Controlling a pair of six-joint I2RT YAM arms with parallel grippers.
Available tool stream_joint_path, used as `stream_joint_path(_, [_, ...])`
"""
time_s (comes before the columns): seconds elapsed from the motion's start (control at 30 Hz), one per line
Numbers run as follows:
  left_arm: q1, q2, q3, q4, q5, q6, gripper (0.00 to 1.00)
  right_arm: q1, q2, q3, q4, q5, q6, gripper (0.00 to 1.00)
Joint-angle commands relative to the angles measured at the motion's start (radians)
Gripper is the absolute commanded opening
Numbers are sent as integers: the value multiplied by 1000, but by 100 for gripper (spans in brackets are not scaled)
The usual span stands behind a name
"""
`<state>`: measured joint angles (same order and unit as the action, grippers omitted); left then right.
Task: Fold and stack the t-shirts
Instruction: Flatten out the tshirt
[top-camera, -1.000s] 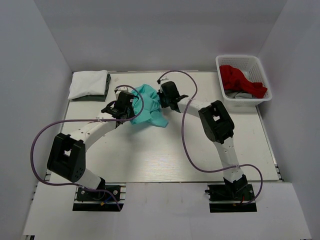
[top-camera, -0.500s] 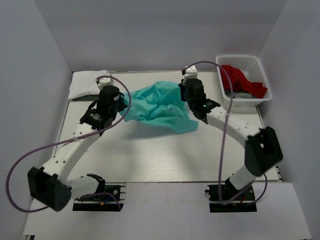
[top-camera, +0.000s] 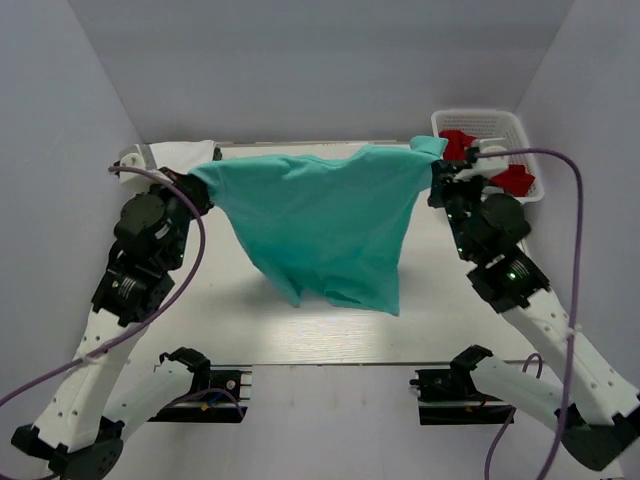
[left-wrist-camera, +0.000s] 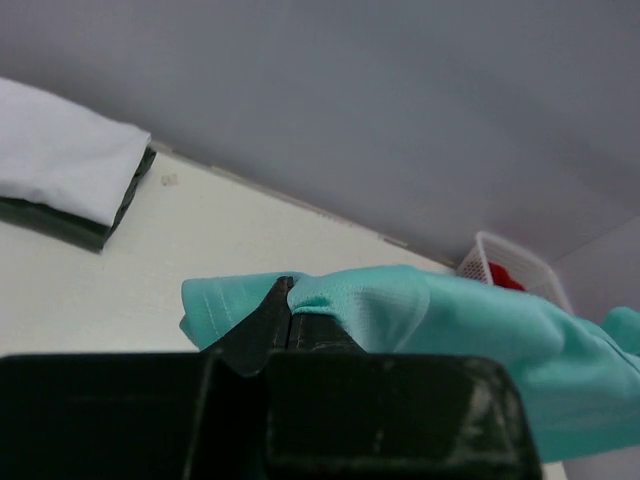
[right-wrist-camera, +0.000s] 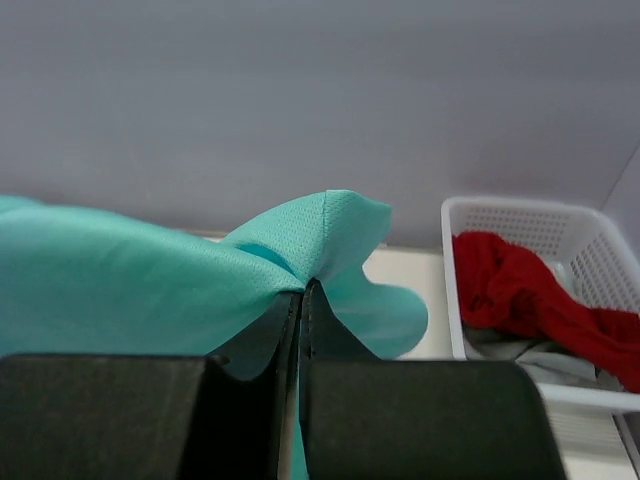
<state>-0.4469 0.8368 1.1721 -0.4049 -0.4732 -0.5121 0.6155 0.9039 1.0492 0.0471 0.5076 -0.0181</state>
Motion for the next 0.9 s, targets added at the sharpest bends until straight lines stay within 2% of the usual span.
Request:
stream_joint_path(0.0, [5,-65,67,15,44,44,0,1,-91,50,-35,-64,-31,0])
stream_joint_path(0.2, [5,-191,122,75,284,70,0,0,-201,199,-154,-265,-22,0])
stream_joint_path(0.23, [5,-191,138,75,315,70,0,0,-218,215,-161,-330,-26,0])
stream_joint_path(0.47, [5,-183,317,38,527,83,0,-2,-263,402,-239,-483,-26,0])
stream_joint_path(0.6, [5,-183,396,29,600,92,0,-3,-260,468,-266,-492,-32,0])
stream_joint_path(0.77, [5,-163,371,58,582,92,0,0,-231,454,-256,-480,-37,0])
stream_joint_path(0.83, [5,-121,362,67,541,92,0,0,-212,423,-201,-425,-45,0])
stream_joint_path(0.87, [5,-102,351,67,518,92,0,0,-167,407,-182,-338,-45,0])
